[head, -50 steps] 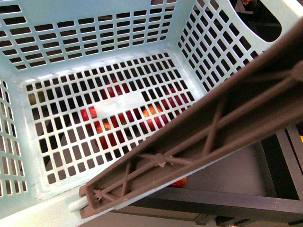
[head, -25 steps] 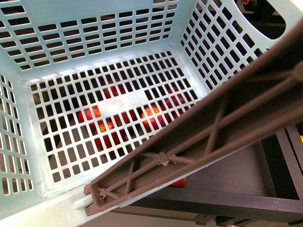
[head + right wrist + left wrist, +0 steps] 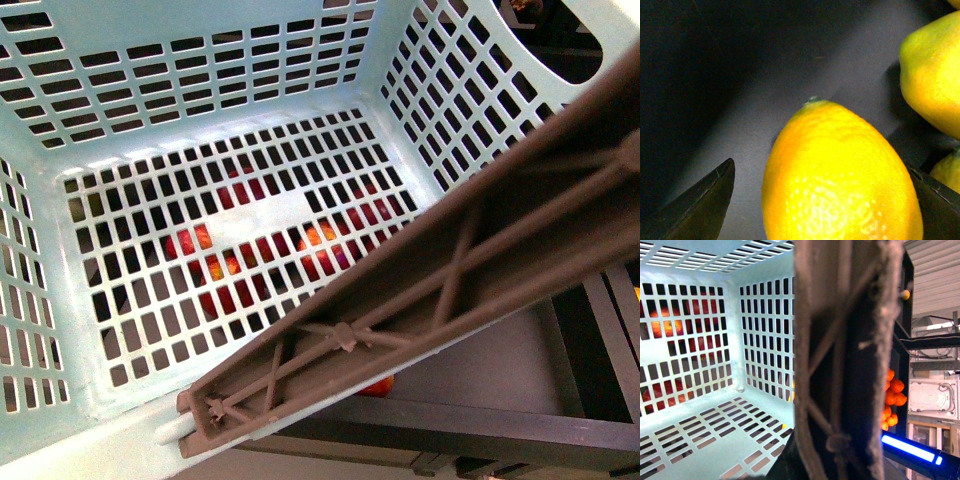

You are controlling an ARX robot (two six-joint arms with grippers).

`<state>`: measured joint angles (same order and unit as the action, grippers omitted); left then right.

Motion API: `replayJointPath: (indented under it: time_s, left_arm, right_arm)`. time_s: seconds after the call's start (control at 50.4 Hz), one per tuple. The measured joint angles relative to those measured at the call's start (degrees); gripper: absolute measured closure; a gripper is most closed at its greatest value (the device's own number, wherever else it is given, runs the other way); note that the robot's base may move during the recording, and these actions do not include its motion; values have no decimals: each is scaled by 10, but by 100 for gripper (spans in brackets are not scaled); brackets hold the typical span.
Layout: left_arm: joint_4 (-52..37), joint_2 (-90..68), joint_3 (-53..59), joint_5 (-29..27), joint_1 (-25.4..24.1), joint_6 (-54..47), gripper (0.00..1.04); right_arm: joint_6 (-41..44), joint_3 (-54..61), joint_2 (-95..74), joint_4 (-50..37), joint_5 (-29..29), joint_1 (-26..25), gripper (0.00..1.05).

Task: Pick lemon and mango into basket

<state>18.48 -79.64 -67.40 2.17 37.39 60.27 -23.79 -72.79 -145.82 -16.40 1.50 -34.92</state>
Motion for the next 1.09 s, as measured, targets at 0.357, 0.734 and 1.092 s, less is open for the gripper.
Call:
replayJointPath:
  time_s: [0.357,0.734,1.092]
  left_arm:
    - [0,0,0,0,0,0,101]
    - [0,0,0,0,0,0,101]
    - [0,0,0,0,0,0,101]
  right_arm:
    - [20,35,14,-18,-41,-10,39]
    - [231,229,325,-39,-306,-26,39]
    - [237,325,690,35,-481,15,39]
